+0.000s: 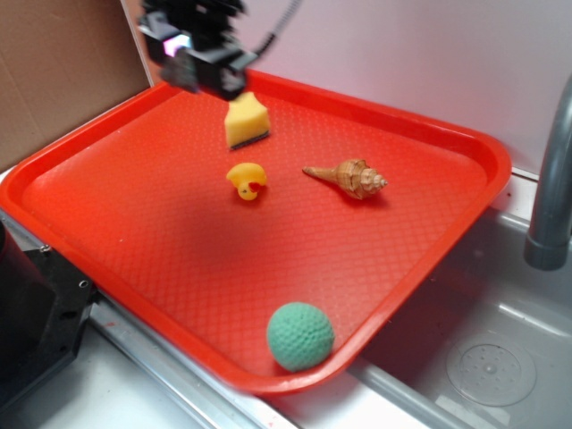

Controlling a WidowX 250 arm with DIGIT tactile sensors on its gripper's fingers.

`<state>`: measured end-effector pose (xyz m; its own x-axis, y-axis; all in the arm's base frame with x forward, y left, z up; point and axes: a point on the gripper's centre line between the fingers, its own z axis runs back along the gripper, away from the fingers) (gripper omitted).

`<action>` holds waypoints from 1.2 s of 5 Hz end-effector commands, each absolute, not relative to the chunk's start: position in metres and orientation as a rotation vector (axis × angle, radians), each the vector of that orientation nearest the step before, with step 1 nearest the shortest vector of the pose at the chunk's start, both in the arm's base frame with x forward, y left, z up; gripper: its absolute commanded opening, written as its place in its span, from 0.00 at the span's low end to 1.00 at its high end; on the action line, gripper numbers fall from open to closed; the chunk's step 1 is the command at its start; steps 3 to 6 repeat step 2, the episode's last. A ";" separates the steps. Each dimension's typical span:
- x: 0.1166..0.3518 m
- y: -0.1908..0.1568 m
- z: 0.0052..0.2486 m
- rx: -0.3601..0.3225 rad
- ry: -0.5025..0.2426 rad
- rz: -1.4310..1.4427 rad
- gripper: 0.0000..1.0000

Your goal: Grab the rock.

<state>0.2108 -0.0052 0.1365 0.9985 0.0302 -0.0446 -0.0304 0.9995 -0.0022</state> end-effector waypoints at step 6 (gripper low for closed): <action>0.200 0.018 0.149 -0.027 -0.027 0.058 0.00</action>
